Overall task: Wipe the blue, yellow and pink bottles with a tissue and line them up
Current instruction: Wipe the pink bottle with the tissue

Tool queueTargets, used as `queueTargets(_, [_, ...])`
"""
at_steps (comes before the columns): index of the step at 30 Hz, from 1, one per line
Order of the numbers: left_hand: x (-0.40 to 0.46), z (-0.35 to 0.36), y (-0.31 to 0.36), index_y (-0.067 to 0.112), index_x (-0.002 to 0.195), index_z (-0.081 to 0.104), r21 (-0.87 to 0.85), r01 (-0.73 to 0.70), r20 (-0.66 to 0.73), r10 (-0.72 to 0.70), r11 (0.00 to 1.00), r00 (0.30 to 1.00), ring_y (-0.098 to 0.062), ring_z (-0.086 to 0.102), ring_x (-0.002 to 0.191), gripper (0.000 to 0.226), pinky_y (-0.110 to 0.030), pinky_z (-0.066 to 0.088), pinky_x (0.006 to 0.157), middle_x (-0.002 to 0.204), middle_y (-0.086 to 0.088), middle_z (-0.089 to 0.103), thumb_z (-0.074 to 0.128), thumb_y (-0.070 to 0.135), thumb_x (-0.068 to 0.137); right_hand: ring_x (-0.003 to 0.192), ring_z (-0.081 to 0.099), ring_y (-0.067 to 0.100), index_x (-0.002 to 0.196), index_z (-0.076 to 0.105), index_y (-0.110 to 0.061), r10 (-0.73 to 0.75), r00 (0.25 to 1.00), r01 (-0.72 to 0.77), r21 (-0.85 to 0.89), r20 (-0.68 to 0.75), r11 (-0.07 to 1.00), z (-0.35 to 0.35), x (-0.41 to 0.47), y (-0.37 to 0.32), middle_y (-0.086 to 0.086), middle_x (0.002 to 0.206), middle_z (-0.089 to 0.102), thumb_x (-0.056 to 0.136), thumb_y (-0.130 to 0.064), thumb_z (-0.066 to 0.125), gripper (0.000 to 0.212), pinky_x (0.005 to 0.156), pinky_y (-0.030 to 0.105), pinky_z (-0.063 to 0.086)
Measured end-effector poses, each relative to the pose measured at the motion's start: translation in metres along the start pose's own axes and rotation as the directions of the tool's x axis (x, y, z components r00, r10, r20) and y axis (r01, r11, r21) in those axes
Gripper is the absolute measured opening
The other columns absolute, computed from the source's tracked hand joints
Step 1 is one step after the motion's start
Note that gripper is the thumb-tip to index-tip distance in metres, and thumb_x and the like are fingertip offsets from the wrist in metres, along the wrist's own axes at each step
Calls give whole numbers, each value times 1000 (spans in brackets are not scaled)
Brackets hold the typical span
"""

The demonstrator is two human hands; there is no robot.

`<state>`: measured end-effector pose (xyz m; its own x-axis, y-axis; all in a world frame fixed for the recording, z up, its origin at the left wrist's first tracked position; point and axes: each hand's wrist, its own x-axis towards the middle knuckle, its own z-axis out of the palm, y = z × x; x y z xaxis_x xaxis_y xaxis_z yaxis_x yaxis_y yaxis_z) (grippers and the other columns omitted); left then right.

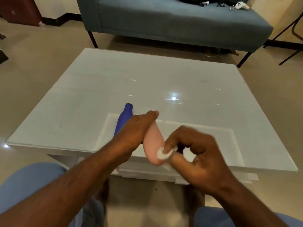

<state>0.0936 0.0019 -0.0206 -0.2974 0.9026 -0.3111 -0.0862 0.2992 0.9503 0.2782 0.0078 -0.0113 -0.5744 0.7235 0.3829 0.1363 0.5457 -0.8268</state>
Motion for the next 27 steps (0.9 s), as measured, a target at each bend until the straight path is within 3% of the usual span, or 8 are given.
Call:
queueTargets(1, [-5, 5, 6, 35, 106, 56, -26, 33, 54, -32, 999, 998, -10, 62, 79, 26, -42, 58, 87, 88, 14, 53, 67, 53, 90, 72, 67, 20, 84, 74, -12, 32, 994, -32, 9, -100, 999, -5, 2, 4, -4, 82, 71, 81, -6, 67, 10, 64, 30, 55])
queueTargets(3, [-14, 13, 10, 39, 78, 42, 5, 26, 131, -26, 1000, 991, -9, 56, 73, 28, -35, 54, 81, 81, 9, 51, 61, 37, 98, 80, 71, 23, 91, 74, -12, 127, 959, -117, 57, -254, 992, -14, 7, 10, -1, 89, 74, 88, 7, 67, 21, 71, 41, 61])
queueTargets(10, [-17, 10, 4, 38, 95, 57, -8, 66, 5, -66, 998, 998, -25, 67, 97, 10, -52, 54, 96, 95, -1, 65, 63, 45, 94, 80, 67, 20, 89, 73, -13, 69, 991, -66, 29, -118, 997, 16, -5, 4, -5, 87, 70, 79, -3, 68, 14, 67, 25, 54])
queueTargets(13, [-14, 3, 1, 40, 154, 31, 23, 32, -65, -31, 999, 997, -10, 67, 95, 91, -35, 59, 76, 105, 20, 59, 67, 62, 74, 73, 64, 14, 85, 75, -14, -8, 999, 9, -26, 43, 1000, 15, -11, -1, -9, 84, 68, 78, -11, 72, 8, 64, 19, 49])
queueTargets(16, [-12, -5, -4, 47, 155, 25, -39, 67, -41, -69, 997, 997, -17, 70, 98, 106, -32, 59, 69, 126, 7, 62, 70, 67, 62, 73, 62, 10, 85, 75, -16, -62, 983, 72, -49, 175, 996, 17, -13, -9, -10, 84, 68, 76, -14, 74, 9, 63, 22, 49])
queueTargets(22, [-25, 13, 14, 42, 95, 50, 74, 93, 96, -100, 993, 990, -18, 65, 88, 14, -41, 56, 89, 97, -1, 63, 64, 45, 94, 85, 69, 20, 89, 71, -15, 88, 952, -85, 21, -294, 996, -7, 4, 6, -8, 87, 71, 84, -7, 64, 12, 73, 29, 57])
queueTargets(25, [-30, 20, 17, 24, 105, 67, 6, 118, 157, -118, 993, 980, -27, 70, 94, 38, -54, 56, 96, 108, -18, 70, 68, 55, 83, 84, 69, 19, 91, 72, -14, 87, 982, -84, 28, -169, 996, 7, 0, 8, -7, 89, 72, 82, 4, 68, 20, 72, 23, 53])
queueTargets(27, [-28, 17, 20, 32, 84, 61, -46, 82, 73, -79, 996, 994, -24, 67, 89, 14, -50, 54, 96, 93, -9, 68, 67, 42, 92, 80, 67, 20, 88, 73, -12, 47, 994, -44, 24, -104, 999, 13, -3, 7, -6, 87, 71, 77, 6, 69, 21, 70, 23, 51])
